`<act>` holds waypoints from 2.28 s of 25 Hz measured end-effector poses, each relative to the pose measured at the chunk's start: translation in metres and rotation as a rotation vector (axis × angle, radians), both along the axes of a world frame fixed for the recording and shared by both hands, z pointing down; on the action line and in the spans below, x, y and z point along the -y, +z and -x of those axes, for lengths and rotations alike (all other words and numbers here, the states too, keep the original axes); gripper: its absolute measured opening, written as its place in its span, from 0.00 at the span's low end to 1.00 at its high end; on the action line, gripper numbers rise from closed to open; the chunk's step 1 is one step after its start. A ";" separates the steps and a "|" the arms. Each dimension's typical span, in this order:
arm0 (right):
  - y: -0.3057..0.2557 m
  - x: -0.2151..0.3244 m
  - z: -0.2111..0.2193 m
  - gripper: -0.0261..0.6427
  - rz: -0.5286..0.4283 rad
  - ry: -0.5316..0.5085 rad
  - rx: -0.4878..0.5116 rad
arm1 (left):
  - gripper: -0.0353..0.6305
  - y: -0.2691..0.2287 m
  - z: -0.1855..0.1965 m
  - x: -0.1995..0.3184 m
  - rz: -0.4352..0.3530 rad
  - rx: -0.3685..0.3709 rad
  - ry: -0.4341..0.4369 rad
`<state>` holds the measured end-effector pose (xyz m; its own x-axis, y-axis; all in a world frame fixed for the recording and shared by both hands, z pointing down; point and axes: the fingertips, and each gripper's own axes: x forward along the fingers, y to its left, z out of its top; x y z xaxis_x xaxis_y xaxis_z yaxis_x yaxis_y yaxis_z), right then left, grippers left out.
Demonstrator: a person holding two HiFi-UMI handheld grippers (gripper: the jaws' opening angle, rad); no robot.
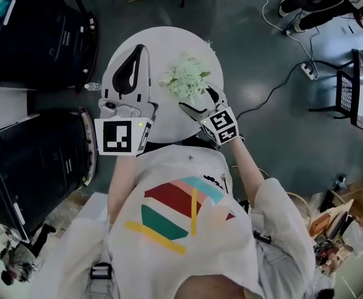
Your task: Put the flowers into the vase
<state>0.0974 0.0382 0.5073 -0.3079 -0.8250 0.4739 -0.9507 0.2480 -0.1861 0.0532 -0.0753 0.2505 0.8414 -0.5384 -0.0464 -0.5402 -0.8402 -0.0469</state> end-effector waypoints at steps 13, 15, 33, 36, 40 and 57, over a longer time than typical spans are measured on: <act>-0.017 -0.055 -0.045 0.67 0.063 0.168 0.032 | 0.06 -0.004 -0.006 -0.005 -0.007 -0.028 0.039; -0.036 -0.052 -0.053 0.66 0.023 0.205 0.049 | 0.06 -0.007 -0.005 -0.004 -0.010 -0.038 0.036; -0.347 0.033 -0.055 0.06 -0.700 0.377 -0.174 | 0.06 -0.075 0.037 0.002 -0.080 -0.161 -0.076; -0.362 0.043 -0.029 0.06 -0.747 0.353 -0.138 | 0.06 -0.086 0.046 0.002 -0.089 -0.181 -0.096; -0.359 0.054 -0.003 0.06 -0.731 0.285 -0.059 | 0.06 -0.093 0.056 0.000 -0.102 -0.198 -0.117; -0.363 0.059 0.021 0.06 -0.738 0.186 -0.073 | 0.06 -0.093 0.078 0.002 -0.111 -0.200 -0.178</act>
